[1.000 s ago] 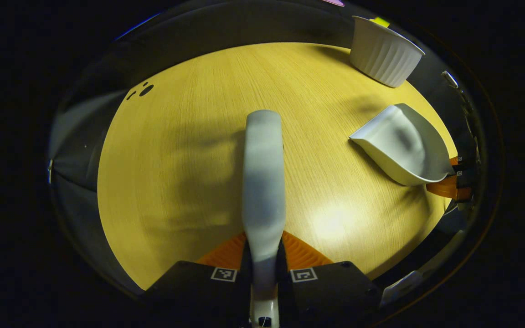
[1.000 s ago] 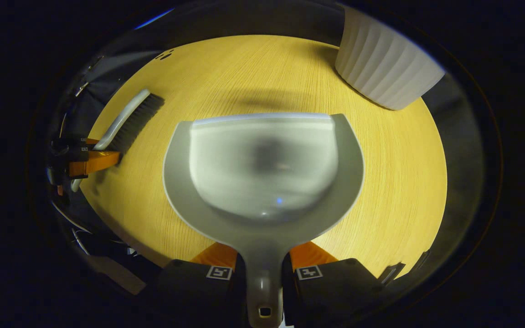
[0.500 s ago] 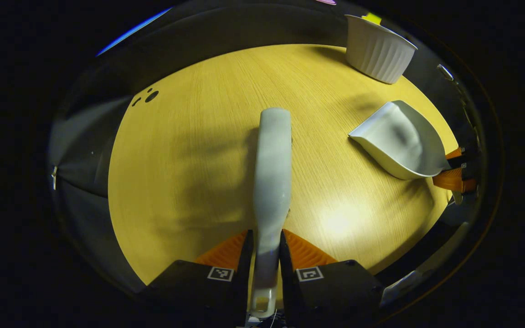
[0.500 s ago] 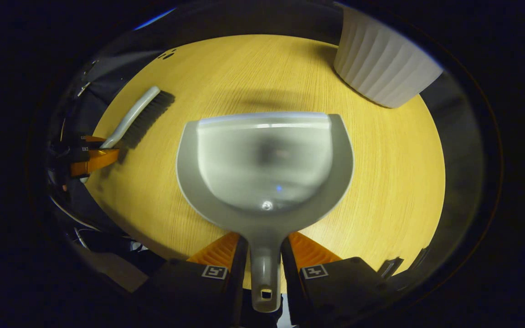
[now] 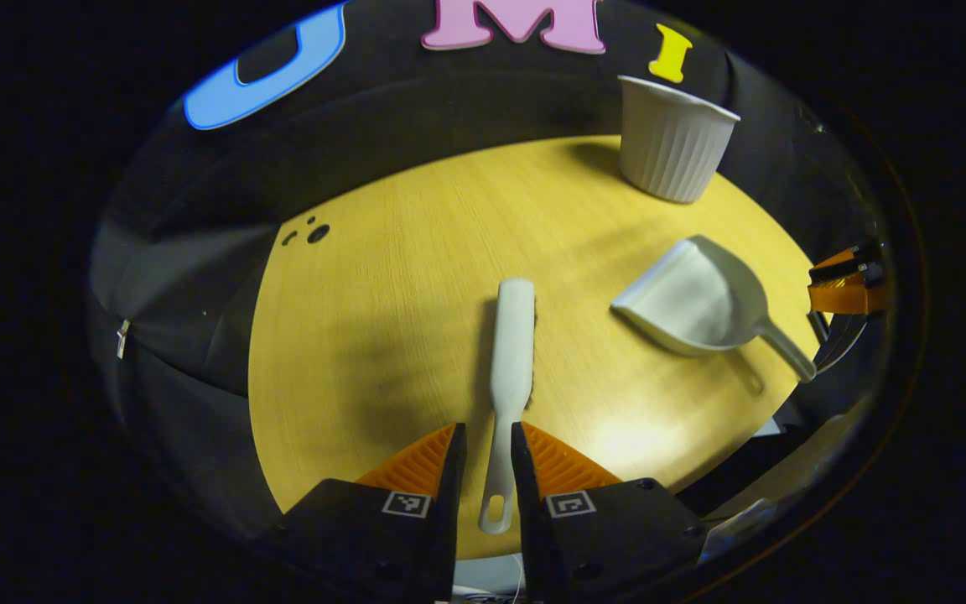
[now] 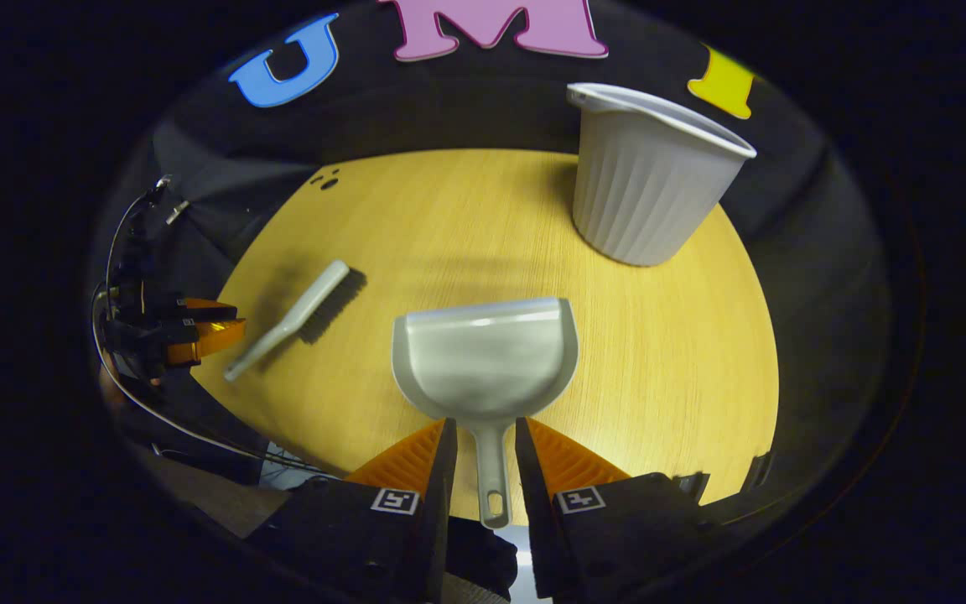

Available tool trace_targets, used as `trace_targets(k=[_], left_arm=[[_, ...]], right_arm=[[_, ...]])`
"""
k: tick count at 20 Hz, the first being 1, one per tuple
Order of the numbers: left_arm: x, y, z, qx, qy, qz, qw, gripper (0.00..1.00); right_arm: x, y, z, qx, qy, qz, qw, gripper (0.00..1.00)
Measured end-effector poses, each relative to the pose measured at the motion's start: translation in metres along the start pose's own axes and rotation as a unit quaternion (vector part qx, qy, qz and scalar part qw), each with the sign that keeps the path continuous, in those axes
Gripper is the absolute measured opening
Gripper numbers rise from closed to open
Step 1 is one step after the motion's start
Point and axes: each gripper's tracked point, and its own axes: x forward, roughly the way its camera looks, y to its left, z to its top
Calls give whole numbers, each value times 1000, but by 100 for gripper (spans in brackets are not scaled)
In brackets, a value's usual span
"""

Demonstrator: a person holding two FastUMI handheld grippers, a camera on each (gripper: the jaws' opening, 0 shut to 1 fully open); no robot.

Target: Pick up the small broom and dustpan from the desktop, sweep the trash into the dustpan with the broom, and then empty the trash into the garbage bin.

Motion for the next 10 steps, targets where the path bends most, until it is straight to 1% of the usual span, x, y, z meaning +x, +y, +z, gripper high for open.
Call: trace_targets(k=[1, 2, 4, 5, 6, 7, 8, 9, 10], left_arm=[[-10, -1, 16, -10, -31, -3, 999, 36], [-20, -1, 33, -18, -64, -5, 998, 31], [-45, 0, 66, -26, -135, -7, 991, 31], [-56, -3, 82, -25, -169, -11, 985, 35], [-67, -4, 96, -22, -197, -11, 980, 35], [-78, -7, 105, -21, -222, -11, 975, 31], [-91, -10, 115, -23, -246, -11, 969, 35], [-103, -13, 125, -31, -270, -15, 962, 31], [-116, -18, 131, -42, -293, -21, 955, 35]], right_arm=[[-9, -1, 17, -5, -32, -6, 999, 44], [-18, -2, 34, -11, -66, -13, 998, 44], [-40, -1, 71, -19, -141, -22, 990, 45], [-49, 2, 87, -23, -177, -24, 984, 44], [-61, 4, 100, -29, -211, -28, 977, 44], [-72, 4, 111, -38, -243, -34, 969, 44], [-83, 3, 124, -46, -273, -41, 960, 44], [-95, 6, 134, -52, -298, -46, 952, 44], [-107, 10, 141, -56, -320, -49, 945, 44]])
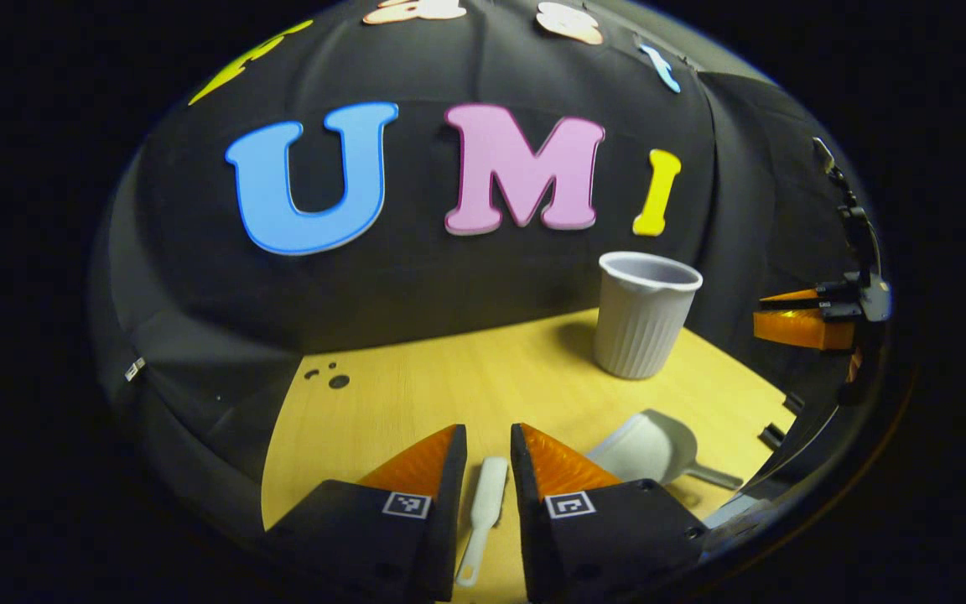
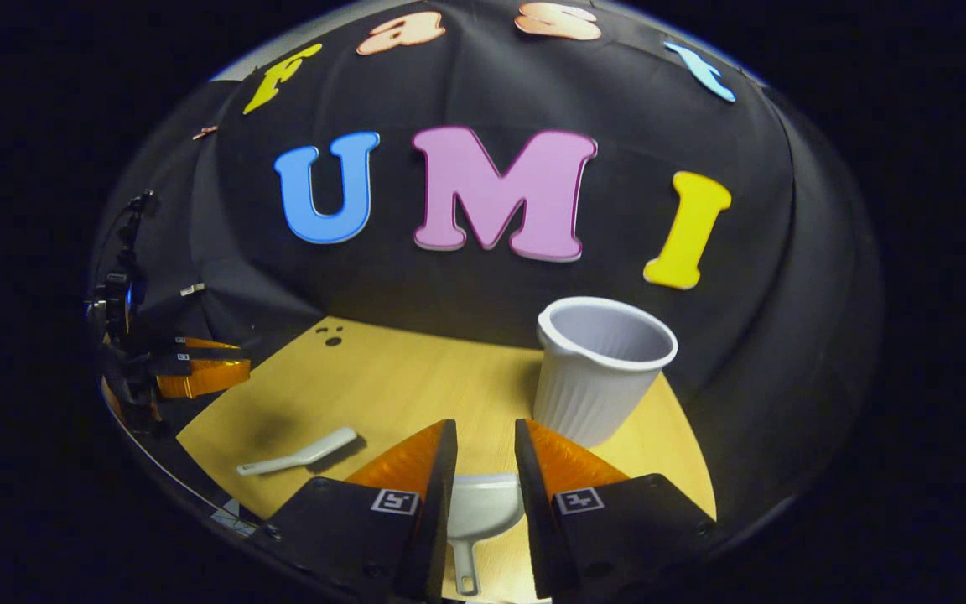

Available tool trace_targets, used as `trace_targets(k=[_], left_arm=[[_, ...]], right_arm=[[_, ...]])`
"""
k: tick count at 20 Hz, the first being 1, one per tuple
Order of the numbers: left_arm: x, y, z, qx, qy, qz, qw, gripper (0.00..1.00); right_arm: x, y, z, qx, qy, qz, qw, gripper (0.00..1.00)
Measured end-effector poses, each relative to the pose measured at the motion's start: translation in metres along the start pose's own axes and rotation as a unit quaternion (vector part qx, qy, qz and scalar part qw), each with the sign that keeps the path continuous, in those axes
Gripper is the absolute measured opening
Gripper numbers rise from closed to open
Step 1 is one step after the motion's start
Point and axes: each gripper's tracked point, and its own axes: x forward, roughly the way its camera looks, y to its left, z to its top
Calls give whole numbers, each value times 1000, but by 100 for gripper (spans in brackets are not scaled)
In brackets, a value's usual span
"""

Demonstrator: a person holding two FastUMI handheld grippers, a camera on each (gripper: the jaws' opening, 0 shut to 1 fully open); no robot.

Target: Pick up the small broom and dustpan from the desktop, sweep the trash into the dustpan with the broom, and then empty the trash into the garbage bin.

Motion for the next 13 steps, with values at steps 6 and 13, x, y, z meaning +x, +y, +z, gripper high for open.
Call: trace_targets(k=[6, 13], left_arm=[[-15, -1, 32, -19, -54, 19, 998, 35], [-19, -3, 30, -20, -48, 17, 998, 35]], right_arm=[[-15, 10, 30, -1, -46, 6, 999, 40], [-12, 10, 29, 14, -40, 5, 999, 41]])
